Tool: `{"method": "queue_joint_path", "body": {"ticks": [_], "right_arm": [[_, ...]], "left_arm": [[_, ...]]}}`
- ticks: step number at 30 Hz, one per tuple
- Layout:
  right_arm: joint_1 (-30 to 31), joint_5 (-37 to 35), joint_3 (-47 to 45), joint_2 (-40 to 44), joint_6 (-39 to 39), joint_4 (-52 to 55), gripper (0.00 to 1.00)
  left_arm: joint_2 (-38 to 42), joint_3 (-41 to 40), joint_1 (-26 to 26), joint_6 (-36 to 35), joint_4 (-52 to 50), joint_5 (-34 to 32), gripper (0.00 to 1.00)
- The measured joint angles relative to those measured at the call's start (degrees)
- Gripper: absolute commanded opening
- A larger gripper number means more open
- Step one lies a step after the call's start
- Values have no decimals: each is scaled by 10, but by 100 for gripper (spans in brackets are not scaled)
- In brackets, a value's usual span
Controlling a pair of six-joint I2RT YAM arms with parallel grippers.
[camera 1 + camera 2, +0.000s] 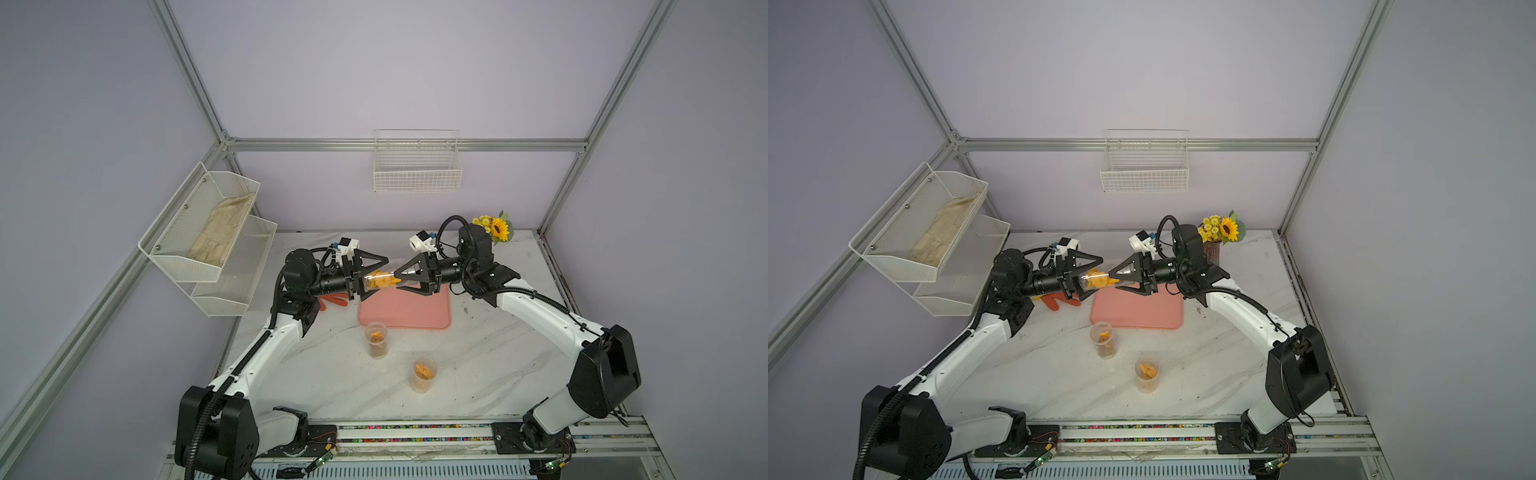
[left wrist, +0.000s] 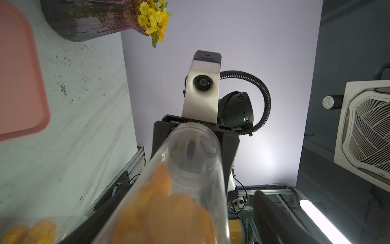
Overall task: Pour the cookies out of the jar
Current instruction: Pick up the jar from the center of the board.
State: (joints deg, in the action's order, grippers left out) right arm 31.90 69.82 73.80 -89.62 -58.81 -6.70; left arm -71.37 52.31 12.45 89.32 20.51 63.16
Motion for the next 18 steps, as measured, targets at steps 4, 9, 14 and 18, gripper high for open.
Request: {"method": "queue_joint_path", "body": {"ticks": [4, 9, 14, 18], "right_arm": [[0, 1, 0, 4, 7, 4, 47], [0, 0, 0, 9, 11, 10, 47], [0, -1, 0, 9, 15, 12, 47], [0, -1, 1, 10, 17, 12, 50]], "left_arm": [[0, -4, 0, 2, 5, 0, 78], [0, -7, 1, 7, 12, 0, 73], [0, -7, 1, 7, 13, -1, 70], [0, -7, 1, 7, 14, -1, 67]]}}
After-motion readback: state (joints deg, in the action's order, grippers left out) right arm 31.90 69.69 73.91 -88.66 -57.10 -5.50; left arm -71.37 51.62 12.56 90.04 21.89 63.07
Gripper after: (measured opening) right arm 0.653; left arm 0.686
